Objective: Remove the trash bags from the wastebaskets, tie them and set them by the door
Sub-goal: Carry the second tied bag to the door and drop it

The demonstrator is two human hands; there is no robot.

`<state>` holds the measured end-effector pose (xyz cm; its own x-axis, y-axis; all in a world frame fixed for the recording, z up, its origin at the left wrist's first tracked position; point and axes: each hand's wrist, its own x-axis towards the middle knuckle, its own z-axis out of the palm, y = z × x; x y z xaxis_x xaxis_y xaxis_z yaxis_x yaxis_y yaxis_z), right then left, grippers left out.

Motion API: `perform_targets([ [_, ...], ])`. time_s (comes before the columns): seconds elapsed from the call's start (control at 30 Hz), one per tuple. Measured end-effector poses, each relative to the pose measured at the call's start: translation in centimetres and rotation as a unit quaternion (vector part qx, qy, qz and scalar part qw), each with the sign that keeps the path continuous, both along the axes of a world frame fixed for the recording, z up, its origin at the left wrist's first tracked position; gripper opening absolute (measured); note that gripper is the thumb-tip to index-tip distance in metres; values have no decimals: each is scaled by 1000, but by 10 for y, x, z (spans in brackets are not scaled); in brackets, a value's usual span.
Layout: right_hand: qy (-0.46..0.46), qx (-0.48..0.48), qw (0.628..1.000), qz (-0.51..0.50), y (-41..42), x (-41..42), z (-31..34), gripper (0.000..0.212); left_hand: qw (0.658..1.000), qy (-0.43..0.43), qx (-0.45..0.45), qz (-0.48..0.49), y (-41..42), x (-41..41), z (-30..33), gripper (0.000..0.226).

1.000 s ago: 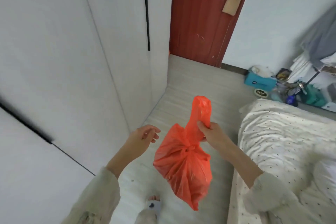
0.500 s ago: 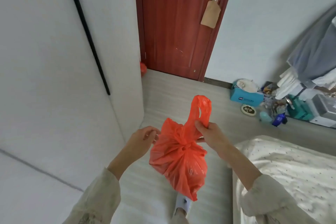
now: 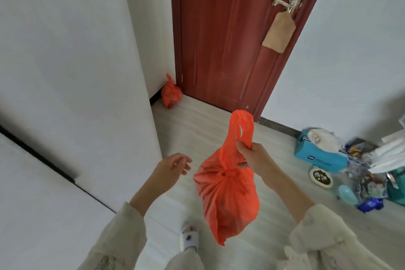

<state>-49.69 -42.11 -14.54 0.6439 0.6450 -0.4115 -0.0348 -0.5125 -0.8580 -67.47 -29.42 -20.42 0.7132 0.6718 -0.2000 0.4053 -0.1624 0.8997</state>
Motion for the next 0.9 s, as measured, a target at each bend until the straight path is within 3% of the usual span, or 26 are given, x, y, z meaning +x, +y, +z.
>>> perform_targets([
  [0.37, 9, -60, 997, 49, 197, 213, -26, 38, 998, -17, -37, 53, 186, 222, -25, 31],
  [0.57, 26, -59, 996, 62, 304, 302, -32, 40, 995, 12, -47, 83, 274, 301, -27, 34],
  [0.77, 61, -63, 987, 134, 431, 381, -66, 42, 977, 28, -79, 196, 356, 357, -52, 23],
  [0.9, 76, -82, 974, 195, 514, 424, -84, 41, 952, 22, -102, 286, 414, 395, -65, 32],
])
